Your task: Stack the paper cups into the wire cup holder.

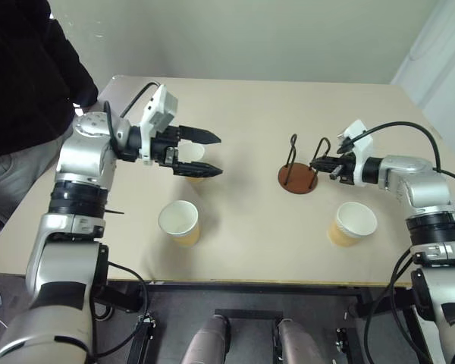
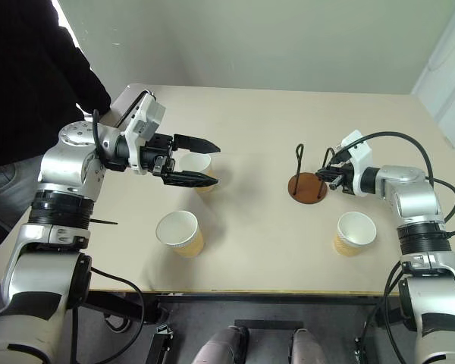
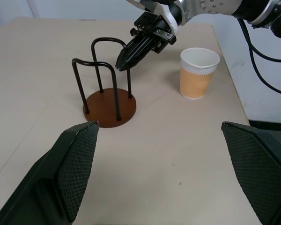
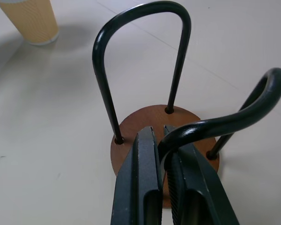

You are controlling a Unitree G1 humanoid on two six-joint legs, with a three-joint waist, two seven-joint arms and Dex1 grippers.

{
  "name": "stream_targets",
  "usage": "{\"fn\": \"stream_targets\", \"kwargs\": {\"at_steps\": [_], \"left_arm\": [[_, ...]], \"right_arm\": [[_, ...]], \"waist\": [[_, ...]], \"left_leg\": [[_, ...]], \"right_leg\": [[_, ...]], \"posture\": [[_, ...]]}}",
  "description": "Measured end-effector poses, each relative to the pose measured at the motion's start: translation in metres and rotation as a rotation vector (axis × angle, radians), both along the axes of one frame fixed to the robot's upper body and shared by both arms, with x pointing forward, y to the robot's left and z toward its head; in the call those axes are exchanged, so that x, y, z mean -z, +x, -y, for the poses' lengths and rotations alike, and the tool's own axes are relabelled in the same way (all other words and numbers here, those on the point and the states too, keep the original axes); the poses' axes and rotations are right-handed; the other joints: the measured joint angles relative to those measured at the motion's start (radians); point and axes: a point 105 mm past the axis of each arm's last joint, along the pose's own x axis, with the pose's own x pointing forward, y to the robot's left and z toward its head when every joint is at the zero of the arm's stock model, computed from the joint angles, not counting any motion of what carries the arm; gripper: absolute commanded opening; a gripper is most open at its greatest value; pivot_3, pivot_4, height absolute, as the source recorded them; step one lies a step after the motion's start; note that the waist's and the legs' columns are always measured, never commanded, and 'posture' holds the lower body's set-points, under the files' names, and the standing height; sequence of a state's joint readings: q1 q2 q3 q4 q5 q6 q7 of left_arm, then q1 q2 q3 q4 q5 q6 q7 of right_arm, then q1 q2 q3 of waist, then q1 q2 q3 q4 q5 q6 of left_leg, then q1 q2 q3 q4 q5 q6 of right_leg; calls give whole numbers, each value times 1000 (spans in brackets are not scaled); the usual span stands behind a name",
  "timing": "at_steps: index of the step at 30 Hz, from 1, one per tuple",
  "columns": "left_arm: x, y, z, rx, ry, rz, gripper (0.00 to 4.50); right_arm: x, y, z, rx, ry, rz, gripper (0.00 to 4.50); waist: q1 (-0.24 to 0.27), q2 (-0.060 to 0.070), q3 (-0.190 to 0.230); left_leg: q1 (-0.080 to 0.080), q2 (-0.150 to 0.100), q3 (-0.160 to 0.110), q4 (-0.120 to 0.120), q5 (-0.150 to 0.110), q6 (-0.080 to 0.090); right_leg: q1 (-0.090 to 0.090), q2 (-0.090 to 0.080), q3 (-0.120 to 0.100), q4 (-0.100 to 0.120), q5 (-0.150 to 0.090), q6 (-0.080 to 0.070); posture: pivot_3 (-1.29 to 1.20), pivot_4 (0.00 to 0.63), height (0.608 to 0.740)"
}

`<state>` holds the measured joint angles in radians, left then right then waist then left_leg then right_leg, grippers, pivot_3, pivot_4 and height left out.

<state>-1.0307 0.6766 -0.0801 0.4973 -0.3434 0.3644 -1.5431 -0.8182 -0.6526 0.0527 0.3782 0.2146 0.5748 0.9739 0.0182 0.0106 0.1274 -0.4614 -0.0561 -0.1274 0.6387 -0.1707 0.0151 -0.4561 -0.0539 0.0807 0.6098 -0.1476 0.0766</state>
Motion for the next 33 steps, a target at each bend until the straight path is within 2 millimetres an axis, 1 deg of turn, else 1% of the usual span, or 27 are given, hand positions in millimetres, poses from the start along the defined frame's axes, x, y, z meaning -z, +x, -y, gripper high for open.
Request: {"fn": "stream_targets", "kwargs": {"at_steps": [7, 11, 18, 24, 29, 33], "left_arm": [[-1, 1, -4, -14, 9, 4, 4500], [0, 2, -4, -17, 16, 8, 4500], [0, 4, -4, -19, 14, 6, 4500], [0, 4, -3, -15, 14, 12, 4500], [-1, 4, -3, -15, 14, 13, 4500], [-1, 4, -3, -16, 15, 13, 4500]], "right_arm": [[2, -29, -16, -124, -15, -28, 37], [-1, -37, -23, -151, -20, -27, 37], [1, -37, -25, -136, -18, -26, 37], [6, -38, -34, -145, 1, -29, 37], [5, -43, -44, -181, 0, -29, 37], [9, -50, -49, -215, 3, -50, 37]], "waist": [[1, 0, 0], [-1, 0, 0], [-1, 0, 0], [-1, 0, 0], [-1, 0, 0], [0, 0, 0]], "left_leg": [[-1, 0, 0, 0, 0, 0], [0, 0, 0, 0, 0, 0], [0, 0, 0, 0, 1, 0], [0, 0, 0, 0, 0, 0], [0, 0, 0, 0, 1, 0], [0, 0, 0, 1, 1, 0]], "right_leg": [[0, 0, 0, 0, 0, -1], [0, 0, 0, 0, 0, -1], [0, 0, 0, 0, 0, 0], [0, 0, 0, 0, 0, 0], [0, 0, 0, 0, 0, 0], [0, 0, 0, 0, 0, 0]], "posture": [[0, 150, 740], [0, 150, 740], [0, 150, 740], [0, 150, 740], [0, 150, 740], [0, 150, 740]]}}
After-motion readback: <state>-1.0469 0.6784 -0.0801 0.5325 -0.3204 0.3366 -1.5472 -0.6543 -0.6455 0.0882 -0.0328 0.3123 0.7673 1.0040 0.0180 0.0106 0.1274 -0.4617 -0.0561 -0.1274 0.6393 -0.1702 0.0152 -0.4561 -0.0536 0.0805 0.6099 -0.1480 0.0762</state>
